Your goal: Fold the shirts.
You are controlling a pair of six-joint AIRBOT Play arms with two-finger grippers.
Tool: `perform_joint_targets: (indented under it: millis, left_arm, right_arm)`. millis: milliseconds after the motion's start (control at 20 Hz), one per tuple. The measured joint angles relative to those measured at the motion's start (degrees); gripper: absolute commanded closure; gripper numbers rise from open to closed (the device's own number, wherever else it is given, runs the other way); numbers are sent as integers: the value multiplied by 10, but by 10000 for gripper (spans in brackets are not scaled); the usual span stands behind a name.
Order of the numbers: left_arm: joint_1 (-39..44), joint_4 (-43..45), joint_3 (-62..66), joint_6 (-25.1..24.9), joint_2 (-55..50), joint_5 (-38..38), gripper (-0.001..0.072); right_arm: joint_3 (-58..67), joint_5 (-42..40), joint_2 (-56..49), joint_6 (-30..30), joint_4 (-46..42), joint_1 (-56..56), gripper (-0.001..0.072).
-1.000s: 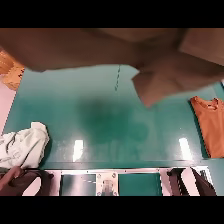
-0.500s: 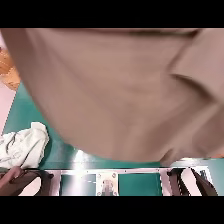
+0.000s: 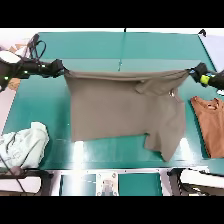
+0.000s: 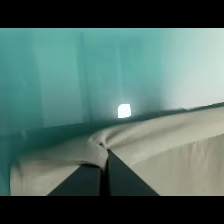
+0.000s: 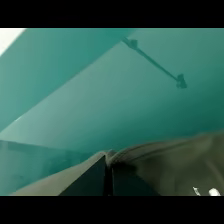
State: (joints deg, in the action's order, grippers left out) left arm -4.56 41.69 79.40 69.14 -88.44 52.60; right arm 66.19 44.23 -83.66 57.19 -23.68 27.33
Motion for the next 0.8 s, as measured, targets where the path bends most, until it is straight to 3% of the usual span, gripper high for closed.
perform_joint_targets:
  millis: [300, 600, 800]
  left_arm:
    - [0, -17, 84, -5, -84, -64, 684]
    - [0, -21, 114, -6, -104, -103, 683]
    - [0, -7, 118, -5, -107, -76, 683]
  right_arm:
    - [209, 36, -193, 16, 22, -8, 693]
    - [288, 37, -232, 22, 21, -8, 694]
    - [299, 65, -236, 49, -44, -4, 694]
